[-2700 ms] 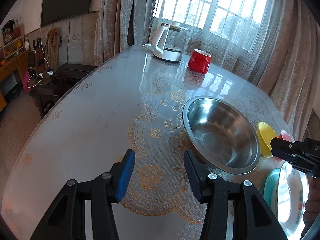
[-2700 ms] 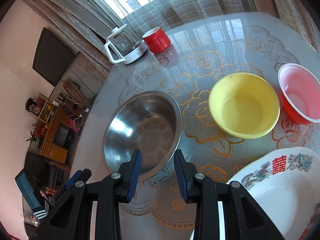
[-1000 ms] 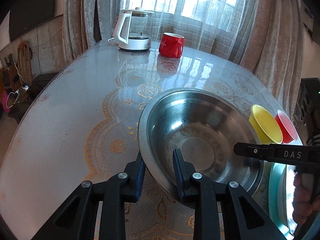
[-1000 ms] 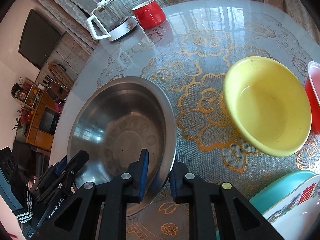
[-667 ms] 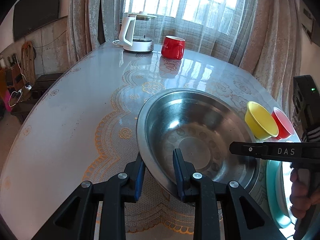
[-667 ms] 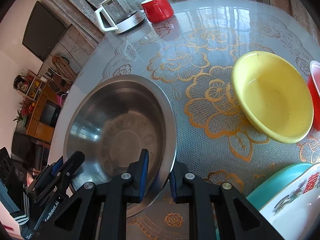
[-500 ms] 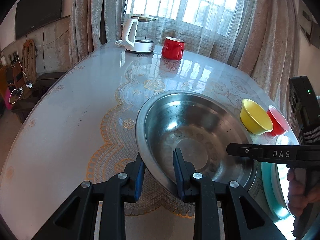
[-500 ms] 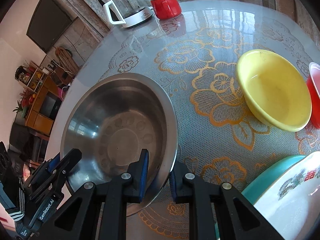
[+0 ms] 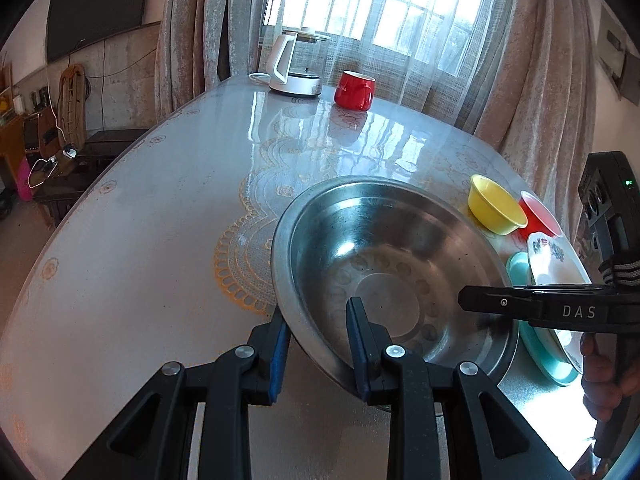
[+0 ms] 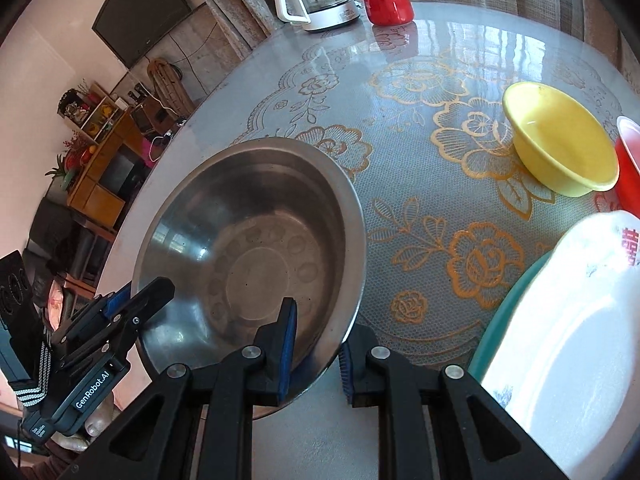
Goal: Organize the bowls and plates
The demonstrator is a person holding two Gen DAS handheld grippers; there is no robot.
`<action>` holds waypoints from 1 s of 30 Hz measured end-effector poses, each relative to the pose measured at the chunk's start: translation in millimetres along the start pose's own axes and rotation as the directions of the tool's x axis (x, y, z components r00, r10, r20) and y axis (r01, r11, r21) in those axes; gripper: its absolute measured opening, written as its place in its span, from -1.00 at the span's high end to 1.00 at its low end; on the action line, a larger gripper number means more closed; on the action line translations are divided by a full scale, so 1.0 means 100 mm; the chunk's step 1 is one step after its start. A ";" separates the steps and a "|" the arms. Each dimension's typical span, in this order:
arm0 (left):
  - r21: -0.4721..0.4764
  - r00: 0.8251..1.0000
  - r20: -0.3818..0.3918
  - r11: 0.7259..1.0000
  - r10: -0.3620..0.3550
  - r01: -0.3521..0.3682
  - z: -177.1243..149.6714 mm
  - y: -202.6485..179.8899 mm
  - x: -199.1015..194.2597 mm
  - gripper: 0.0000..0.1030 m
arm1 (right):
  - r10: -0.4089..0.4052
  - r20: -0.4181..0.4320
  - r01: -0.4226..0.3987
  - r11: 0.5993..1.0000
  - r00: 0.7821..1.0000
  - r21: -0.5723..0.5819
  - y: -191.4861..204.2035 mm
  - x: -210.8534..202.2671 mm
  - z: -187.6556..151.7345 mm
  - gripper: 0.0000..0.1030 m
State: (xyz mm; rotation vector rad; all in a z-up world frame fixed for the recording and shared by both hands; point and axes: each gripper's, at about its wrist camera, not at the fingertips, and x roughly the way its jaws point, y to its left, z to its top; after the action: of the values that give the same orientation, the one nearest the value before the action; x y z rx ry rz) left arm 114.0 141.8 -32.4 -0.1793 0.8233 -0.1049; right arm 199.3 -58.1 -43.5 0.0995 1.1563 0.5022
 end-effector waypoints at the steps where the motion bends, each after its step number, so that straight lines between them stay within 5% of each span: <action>1: -0.003 1.000 -0.001 1.000 0.002 -0.002 -0.03 0.00 -0.02 0.46 | 0.001 -0.001 -0.001 1.000 1.000 -0.009 0.02 -0.01 -0.02 0.63; 13: -0.042 1.000 0.000 0.999 0.027 -0.027 -0.21 0.04 -0.17 0.45 | 0.022 -0.030 -0.024 0.997 0.999 -0.077 0.15 0.02 -0.21 0.56; 16: -0.058 0.999 0.008 0.998 0.038 -0.037 -0.22 0.07 -0.21 0.42 | -0.014 -0.019 0.012 0.995 1.000 -0.102 0.17 0.01 -0.20 0.40; 30: -0.049 0.990 0.089 0.993 0.107 -0.103 -0.01 0.04 -0.40 0.31 | -0.003 0.038 0.008 0.993 0.999 -0.120 -0.03 -0.28 -0.26 0.26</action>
State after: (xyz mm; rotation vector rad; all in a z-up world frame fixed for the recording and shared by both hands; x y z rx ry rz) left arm 86.7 152.4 -5.1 -0.1814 0.7427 0.0205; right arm 168.3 -77.9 -31.2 0.0017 1.0867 0.5616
